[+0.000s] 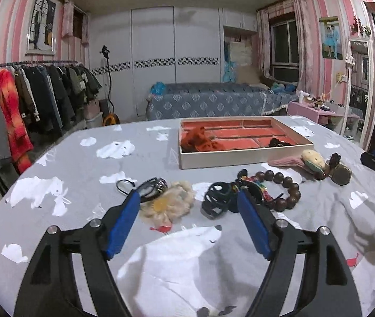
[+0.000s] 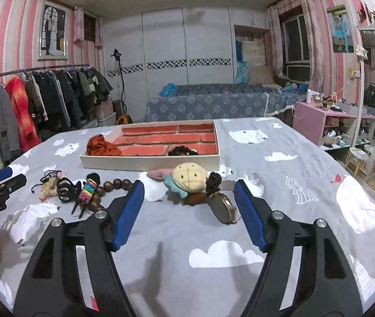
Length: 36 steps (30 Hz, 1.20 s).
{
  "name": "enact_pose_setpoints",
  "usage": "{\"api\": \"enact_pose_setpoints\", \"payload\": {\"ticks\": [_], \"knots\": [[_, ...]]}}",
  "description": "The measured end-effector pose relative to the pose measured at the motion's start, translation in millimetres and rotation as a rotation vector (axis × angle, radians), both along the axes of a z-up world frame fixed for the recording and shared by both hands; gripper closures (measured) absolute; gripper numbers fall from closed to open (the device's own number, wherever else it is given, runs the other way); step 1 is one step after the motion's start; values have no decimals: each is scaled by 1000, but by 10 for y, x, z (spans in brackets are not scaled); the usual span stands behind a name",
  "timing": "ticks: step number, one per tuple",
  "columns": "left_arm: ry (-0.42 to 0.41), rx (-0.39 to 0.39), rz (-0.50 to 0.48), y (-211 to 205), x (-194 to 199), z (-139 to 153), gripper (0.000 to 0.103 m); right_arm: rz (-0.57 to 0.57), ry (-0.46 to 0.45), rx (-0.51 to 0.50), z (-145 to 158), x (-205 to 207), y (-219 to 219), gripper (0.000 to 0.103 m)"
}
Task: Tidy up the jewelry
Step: 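Withdraw both tools from the tray back toward the remaining jewelry, then grasp the braided black bracelet with the left tool while the right tool grasps the black hair tie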
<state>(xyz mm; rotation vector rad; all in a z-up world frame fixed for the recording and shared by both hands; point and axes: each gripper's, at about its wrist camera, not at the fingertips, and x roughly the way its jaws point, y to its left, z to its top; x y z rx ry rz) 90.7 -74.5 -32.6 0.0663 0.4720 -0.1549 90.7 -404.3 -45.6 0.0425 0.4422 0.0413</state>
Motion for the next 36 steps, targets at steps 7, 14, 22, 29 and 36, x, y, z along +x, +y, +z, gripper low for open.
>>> {"api": "enact_pose_setpoints", "payload": {"ticks": [7, 14, 22, 29, 36], "knots": [[51, -36, -8, 18, 64, -37, 28, -58, 44, 12, -42, 53, -179, 33], [36, -32, 59, 386, 39, 14, 27, -76, 55, 19, -58, 53, -266, 33], [53, -30, 85, 599, 53, 1, 26, -42, 92, 17, -51, 151, -222, 34], [108, -13, 57, 598, 277, -38, 26, -44, 128, 19, 49, 364, -288, 36], [160, 16, 44, 602, 637, -133, 26, -54, 179, -17, 56, 652, -310, 46]]}}
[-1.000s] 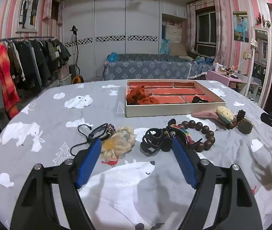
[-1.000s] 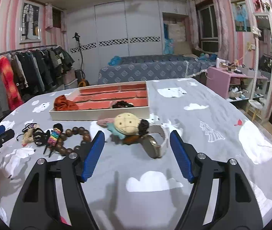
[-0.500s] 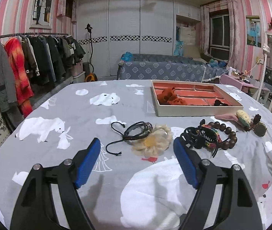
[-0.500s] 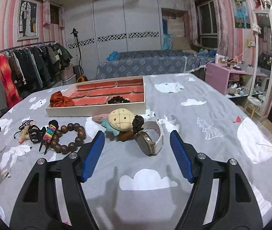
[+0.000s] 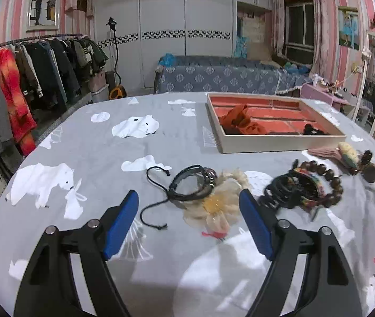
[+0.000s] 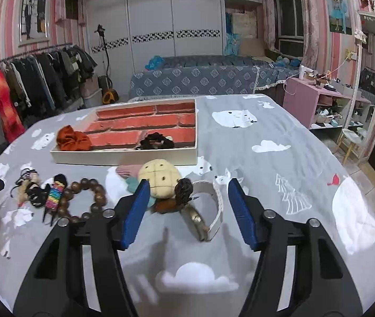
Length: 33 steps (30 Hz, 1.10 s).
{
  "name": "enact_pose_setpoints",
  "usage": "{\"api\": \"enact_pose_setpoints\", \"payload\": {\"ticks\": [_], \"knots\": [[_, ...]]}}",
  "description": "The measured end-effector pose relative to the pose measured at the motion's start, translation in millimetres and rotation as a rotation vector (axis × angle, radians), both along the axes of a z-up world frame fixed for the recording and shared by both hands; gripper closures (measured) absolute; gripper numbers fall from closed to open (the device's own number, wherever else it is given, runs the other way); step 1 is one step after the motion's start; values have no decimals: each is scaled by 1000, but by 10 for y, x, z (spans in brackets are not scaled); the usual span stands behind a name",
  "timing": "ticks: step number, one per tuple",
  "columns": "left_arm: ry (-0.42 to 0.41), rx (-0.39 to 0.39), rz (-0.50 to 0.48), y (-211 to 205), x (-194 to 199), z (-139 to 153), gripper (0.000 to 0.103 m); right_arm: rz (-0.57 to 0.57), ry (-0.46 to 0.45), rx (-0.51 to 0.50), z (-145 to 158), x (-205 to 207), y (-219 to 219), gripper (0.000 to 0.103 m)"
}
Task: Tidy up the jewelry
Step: 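Grasp the braided black bracelet with the left tool while the right tool grasps the black hair tie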
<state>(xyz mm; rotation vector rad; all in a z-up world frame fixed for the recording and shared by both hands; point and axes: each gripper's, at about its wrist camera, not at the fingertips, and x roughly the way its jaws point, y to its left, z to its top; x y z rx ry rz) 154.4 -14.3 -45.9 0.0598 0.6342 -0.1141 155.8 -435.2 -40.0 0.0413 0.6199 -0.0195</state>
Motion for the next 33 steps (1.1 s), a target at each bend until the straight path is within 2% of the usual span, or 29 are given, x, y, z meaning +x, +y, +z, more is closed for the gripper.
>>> {"api": "enact_pose_setpoints", "payload": {"ticks": [3, 8, 15, 19, 23, 24, 26, 29, 31, 33], "knots": [[30, 46, 4, 21, 182, -80, 26, -8, 32, -2, -46, 145, -22, 49], [53, 18, 23, 129, 366, -115, 26, -7, 64, -6, -136, 309, 2, 50], [94, 15, 89, 301, 650, -150, 26, -28, 87, -14, -193, 469, -16, 50], [185, 22, 35, 268, 819, -330, 26, -31, 119, -25, -270, 552, -15, 50], [239, 27, -1, 203, 882, -420, 29, -24, 157, -35, -367, 646, 0, 53], [262, 21, -4, 208, 908, -450, 35, -22, 165, -37, -389, 669, 8, 56], [274, 3, -15, 217, 915, -463, 38, -17, 171, -36, -410, 702, 17, 61], [262, 18, -39, 164, 892, -456, 53, -14, 172, -17, -418, 728, -5, 71], [253, 23, -54, 126, 873, -450, 71, -10, 174, -8, -426, 732, -10, 77], [246, 23, -55, 118, 863, -443, 79, -2, 175, -1, -429, 725, -9, 79]]}}
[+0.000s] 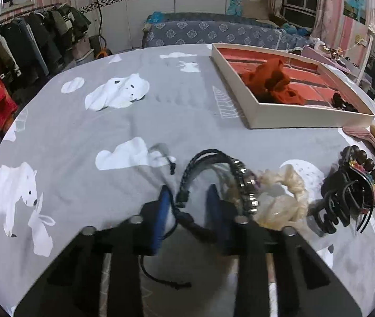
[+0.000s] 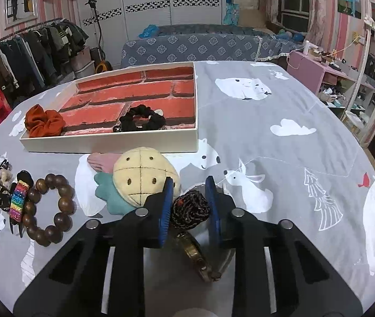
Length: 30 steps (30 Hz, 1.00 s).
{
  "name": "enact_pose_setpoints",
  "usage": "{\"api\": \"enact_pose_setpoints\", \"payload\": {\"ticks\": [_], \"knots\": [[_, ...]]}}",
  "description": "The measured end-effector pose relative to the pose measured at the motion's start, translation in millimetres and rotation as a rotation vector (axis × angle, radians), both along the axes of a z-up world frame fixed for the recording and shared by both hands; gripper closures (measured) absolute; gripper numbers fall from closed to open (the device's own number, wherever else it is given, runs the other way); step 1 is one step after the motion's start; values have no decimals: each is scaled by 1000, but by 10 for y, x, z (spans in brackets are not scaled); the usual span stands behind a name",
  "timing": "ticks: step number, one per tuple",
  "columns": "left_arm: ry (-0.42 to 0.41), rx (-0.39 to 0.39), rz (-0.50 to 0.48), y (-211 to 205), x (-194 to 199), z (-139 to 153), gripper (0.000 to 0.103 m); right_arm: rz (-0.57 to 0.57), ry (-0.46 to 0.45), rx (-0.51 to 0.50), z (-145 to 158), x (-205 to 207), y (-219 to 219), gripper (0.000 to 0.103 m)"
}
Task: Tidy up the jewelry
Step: 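Grasp the braided black bracelet with the left tool while the right tool grasps the black hair tie, then carry the bracelet and hair tie over the tray and open both tools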
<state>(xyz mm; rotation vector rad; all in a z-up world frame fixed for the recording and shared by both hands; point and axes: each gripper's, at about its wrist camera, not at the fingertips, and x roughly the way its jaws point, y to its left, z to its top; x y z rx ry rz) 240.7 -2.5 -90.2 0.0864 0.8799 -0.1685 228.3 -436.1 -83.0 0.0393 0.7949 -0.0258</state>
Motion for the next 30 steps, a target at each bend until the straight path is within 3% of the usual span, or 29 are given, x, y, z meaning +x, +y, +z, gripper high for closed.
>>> {"api": "enact_pose_setpoints", "payload": {"ticks": [1, 4, 14, 25, 30], "knots": [[-4, -1, 9, 13, -4, 7, 86, 2, -2, 5, 5, -5, -2, 79], [-20, -31, 25, 79, -21, 34, 93, 10, -8, 17, 26, -23, 1, 81], [-101, -72, 47, 154, -191, 266, 94, -5, -130, 73, 299, -211, -84, 81], [-244, -58, 69, 224, -578, 903, 94, 5, -235, 82, 680, -518, -47, 81], [-311, -69, 75, 212, -671, 1241, 94, 24, -313, 66, 1072, -662, 21, 81]]}}
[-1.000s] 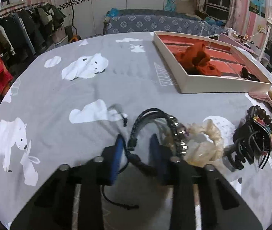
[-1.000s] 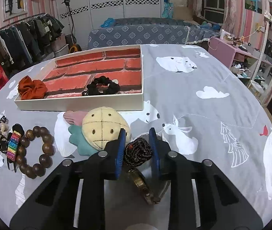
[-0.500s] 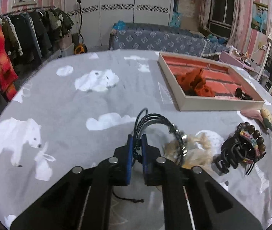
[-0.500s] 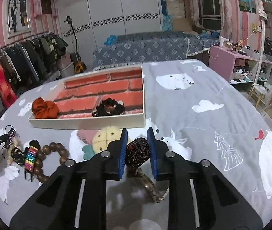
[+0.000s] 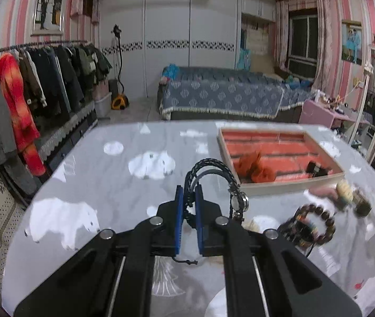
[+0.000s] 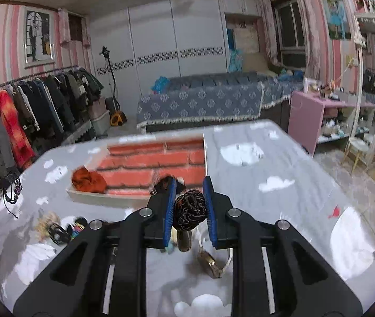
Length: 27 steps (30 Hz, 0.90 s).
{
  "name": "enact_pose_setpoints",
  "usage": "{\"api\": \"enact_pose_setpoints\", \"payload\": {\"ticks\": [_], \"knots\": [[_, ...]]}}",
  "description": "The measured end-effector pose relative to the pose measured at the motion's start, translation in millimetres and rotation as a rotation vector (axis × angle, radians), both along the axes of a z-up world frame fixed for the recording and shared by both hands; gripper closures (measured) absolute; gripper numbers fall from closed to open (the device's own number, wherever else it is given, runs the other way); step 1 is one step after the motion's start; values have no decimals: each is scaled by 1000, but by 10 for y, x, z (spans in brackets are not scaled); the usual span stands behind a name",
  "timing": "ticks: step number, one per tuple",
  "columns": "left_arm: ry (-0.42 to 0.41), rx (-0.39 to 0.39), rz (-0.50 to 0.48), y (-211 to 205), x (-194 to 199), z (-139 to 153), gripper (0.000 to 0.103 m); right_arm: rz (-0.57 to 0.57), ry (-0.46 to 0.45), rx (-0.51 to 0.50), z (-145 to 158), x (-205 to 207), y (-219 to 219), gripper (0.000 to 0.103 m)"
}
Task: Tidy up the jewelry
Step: 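Carry the bracelet and hair tie over the tray and open both tools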
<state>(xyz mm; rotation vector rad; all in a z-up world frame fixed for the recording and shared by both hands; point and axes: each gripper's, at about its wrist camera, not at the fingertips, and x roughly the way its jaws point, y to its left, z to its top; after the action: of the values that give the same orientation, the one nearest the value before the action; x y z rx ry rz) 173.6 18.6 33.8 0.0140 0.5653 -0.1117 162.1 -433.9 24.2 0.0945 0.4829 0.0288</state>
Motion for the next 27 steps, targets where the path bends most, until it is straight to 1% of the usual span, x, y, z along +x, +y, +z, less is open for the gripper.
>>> {"api": "enact_pose_setpoints", "payload": {"ticks": [4, 7, 10, 13, 15, 17, 19, 23, 27], "knots": [[-65, -1, -14, -118, -18, 340, 94, 17, -64, -20, 380, -25, 63, 81], [-101, -8, -33, -235, 10, 537, 94, 31, -99, -34, 619, 57, 119, 81], [-130, -25, -44, -344, 122, 701, 94, 40, -121, -37, 765, 152, 154, 81], [-157, -38, -55, -510, 317, 855, 94, 50, -138, -57, 896, 350, 231, 81], [-169, -40, -61, -614, 437, 915, 94, 64, -141, -59, 946, 486, 288, 81], [-194, -26, -56, -766, 581, 982, 94, 78, -143, -64, 975, 634, 352, 81], [-205, -35, -69, -909, 732, 1013, 94, 83, -145, -73, 976, 788, 420, 81], [-204, -44, -93, -1164, 1051, 1007, 94, 99, -127, -73, 915, 1157, 519, 81], [-183, -49, -104, -1324, 1388, 947, 94, 110, -114, -87, 853, 1511, 598, 81]]}}
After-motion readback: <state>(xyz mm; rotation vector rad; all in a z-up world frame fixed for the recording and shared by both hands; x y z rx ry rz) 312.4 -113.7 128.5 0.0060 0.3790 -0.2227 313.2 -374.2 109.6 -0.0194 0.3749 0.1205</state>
